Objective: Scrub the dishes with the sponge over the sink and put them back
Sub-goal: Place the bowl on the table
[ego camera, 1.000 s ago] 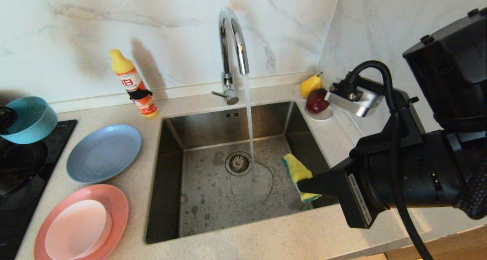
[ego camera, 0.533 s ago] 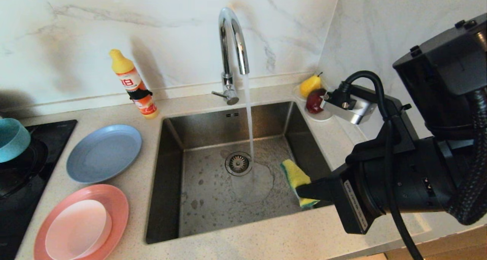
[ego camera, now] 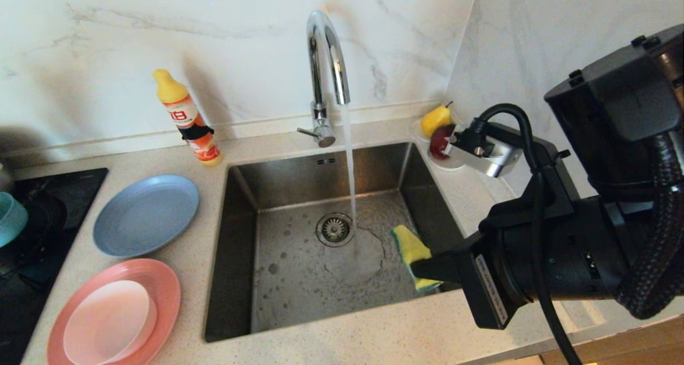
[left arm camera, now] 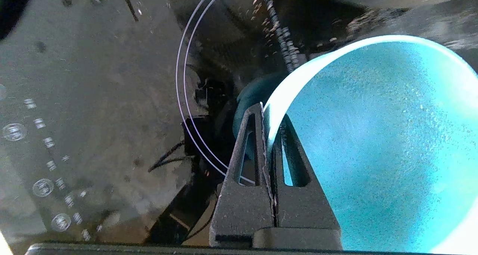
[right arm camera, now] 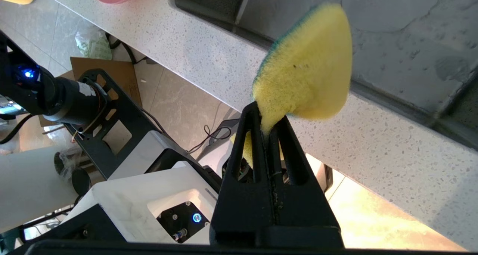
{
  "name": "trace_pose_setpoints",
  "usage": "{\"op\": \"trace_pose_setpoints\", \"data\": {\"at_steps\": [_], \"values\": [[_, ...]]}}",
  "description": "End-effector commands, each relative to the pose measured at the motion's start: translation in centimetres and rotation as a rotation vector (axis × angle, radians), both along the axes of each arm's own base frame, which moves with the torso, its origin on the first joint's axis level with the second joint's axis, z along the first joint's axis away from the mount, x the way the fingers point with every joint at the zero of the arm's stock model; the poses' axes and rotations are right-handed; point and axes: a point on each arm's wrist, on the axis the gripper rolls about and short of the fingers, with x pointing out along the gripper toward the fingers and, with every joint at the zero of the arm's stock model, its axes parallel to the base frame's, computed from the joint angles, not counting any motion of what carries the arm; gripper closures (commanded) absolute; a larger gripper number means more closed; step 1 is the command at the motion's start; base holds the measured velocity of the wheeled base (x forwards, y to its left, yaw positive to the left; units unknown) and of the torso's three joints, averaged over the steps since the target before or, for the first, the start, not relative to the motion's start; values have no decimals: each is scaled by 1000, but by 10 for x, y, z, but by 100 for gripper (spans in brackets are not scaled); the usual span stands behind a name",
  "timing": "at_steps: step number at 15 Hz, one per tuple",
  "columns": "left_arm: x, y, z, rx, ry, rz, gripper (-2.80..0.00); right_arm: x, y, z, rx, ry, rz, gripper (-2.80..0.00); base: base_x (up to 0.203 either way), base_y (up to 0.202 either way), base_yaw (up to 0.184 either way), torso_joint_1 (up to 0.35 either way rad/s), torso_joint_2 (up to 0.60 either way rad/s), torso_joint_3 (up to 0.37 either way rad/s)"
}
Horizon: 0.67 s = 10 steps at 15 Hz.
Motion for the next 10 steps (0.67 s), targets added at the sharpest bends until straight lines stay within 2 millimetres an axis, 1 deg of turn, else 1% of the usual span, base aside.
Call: {"op": "trace_pose_setpoints", "data": {"at_steps": [1, 2, 5, 10], "values": [[1, 10, -13, -23, 14, 14, 0, 0, 0, -6, -4, 4, -3, 0, 0, 0, 0, 0, 0, 0], [2, 12, -18, -31, 21, 15, 0, 1, 1, -6, 5, -2, -3, 0, 0, 0, 0, 0, 0, 0], [3, 13, -23, -42, 30, 12, 0, 1, 1, -7, 8, -3, -4, 0, 0, 0, 0, 0, 0, 0], [4, 13, -25, -50, 25, 0, 0, 0, 0, -8, 7, -2, -5, 0, 0, 0, 0, 0, 0, 0]]}}
